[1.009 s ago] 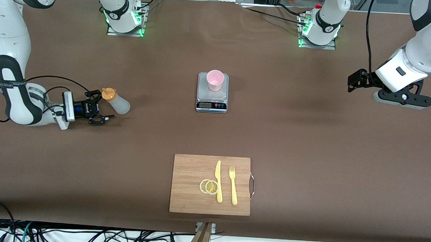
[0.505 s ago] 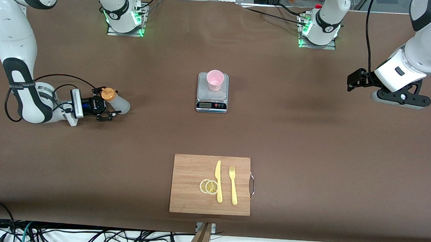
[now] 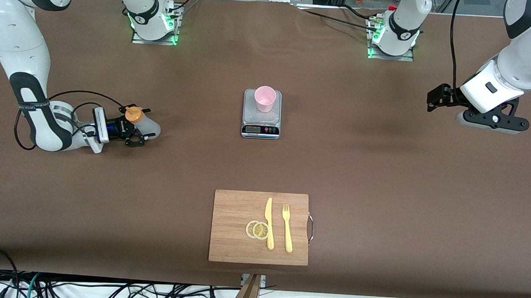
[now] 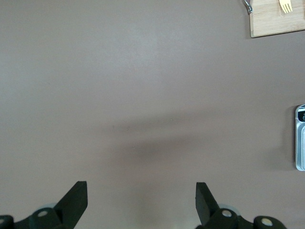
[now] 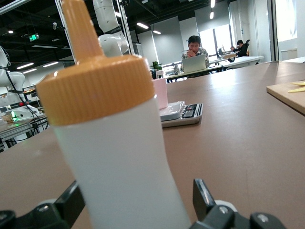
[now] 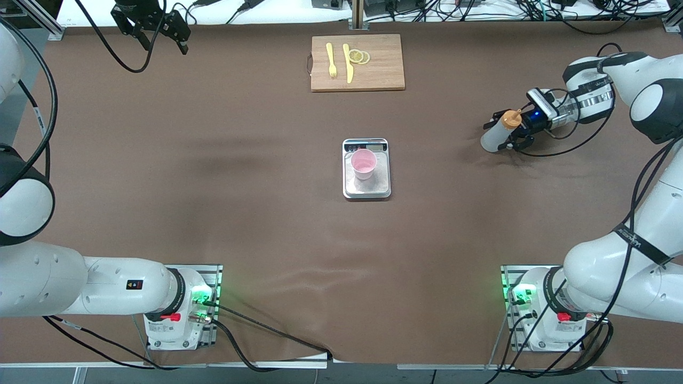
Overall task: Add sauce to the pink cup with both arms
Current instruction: 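Reach the right gripper to the white sauce bottle and grasp it, then lift the sauce bottle with the right gripper toward the pink cup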
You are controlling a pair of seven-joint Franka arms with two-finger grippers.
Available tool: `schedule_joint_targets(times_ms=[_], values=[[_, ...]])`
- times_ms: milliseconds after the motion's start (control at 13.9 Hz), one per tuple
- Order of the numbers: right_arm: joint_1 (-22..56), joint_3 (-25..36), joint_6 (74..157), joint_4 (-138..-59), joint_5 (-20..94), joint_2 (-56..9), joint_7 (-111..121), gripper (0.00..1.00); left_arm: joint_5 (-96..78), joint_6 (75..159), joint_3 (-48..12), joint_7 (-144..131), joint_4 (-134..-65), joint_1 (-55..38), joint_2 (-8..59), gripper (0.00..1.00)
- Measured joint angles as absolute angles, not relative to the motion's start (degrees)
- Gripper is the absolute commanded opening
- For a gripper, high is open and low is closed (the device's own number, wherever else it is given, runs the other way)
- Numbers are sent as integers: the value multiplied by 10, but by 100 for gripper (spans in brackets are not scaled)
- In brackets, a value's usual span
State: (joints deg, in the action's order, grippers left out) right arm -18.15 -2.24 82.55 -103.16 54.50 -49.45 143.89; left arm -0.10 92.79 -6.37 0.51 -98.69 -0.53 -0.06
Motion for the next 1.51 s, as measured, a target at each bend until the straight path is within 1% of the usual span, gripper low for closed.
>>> schedule_joint_targets(times_ms=[72, 144, 216, 288, 360, 433, 721, 937, 1298, 1514], values=[[-181, -25, 825, -1032, 547, -493, 1442, 68, -1, 928, -64, 5, -987, -5, -1, 100], [-181, -26, 825, -1032, 551, -492, 1453, 51, -1, 927, -64, 5, -987, -5, 0, 100], [-181, -27, 825, -1031, 558, -491, 1473, 33, -1, 927, -64, 5, -987, -5, 0, 100], [-181, -28, 825, -1031, 565, -490, 1489, 23, -1, 927, -64, 5, -987, -5, 0, 100], [-181, -28, 826, -1031, 571, -490, 1497, 7, -1, 927, -64, 5, -987, -5, 0, 100], [-181, -28, 826, -1031, 574, -490, 1501, 0, -1, 927, -64, 5, -987, -5, 0, 100], [-181, -28, 827, -1027, 588, -490, 1506, 0, -1, 926, -64, 5, -987, -5, 0, 100], [-182, -27, 835, -998, 593, -484, 1465, 0, -1, 926, -64, 5, -987, -5, 0, 100], [-170, -27, 894, -958, 593, -460, 1335, 0, -1, 924, -64, 5, -987, -5, 0, 100], [-136, -29, 940, -950, 590, -450, 1279, 0, -1, 923, -64, 5, -987, -5, 0, 100]])
